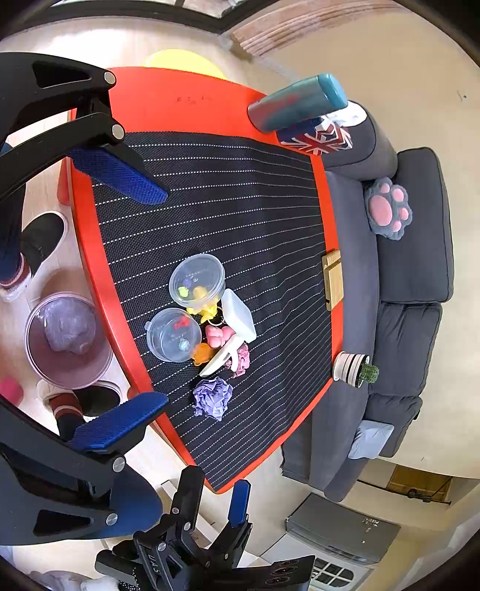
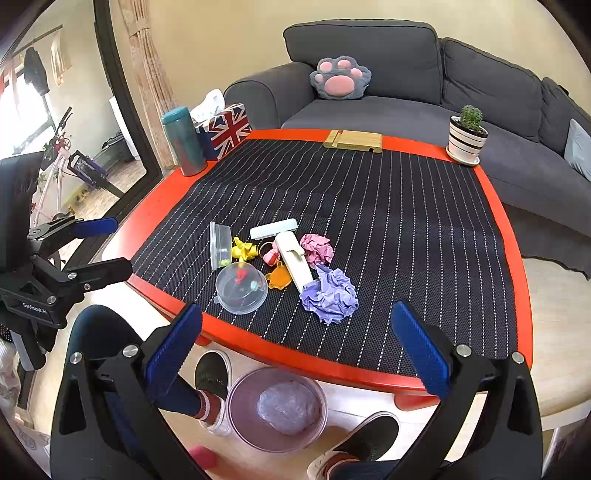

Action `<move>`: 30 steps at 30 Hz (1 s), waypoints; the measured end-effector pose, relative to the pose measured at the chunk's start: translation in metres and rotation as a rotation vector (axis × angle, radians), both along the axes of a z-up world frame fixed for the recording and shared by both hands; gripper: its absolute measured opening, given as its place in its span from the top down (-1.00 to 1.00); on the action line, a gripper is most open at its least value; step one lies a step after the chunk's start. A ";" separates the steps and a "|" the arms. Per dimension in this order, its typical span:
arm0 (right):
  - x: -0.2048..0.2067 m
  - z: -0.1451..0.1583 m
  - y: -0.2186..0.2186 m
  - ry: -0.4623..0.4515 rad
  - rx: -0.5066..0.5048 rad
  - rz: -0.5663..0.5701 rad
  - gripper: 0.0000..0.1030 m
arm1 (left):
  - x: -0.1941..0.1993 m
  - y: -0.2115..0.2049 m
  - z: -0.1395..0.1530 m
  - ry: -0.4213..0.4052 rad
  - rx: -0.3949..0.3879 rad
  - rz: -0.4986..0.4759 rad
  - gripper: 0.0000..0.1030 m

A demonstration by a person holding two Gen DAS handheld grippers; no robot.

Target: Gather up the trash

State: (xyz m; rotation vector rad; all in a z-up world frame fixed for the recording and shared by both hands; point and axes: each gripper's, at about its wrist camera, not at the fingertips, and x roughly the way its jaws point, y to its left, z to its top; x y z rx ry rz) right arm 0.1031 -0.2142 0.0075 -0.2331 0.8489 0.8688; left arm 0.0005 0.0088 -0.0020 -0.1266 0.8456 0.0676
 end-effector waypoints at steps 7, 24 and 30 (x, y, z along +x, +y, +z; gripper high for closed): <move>0.000 0.000 0.000 0.000 0.001 0.001 -0.94 | 0.000 0.000 0.000 0.001 0.000 -0.001 -0.90; 0.001 -0.001 0.000 0.002 -0.001 -0.001 -0.94 | 0.000 0.000 0.000 0.001 -0.002 -0.001 -0.90; 0.006 -0.002 0.000 0.001 -0.012 0.003 -0.94 | 0.000 -0.001 -0.001 0.004 -0.002 0.000 -0.90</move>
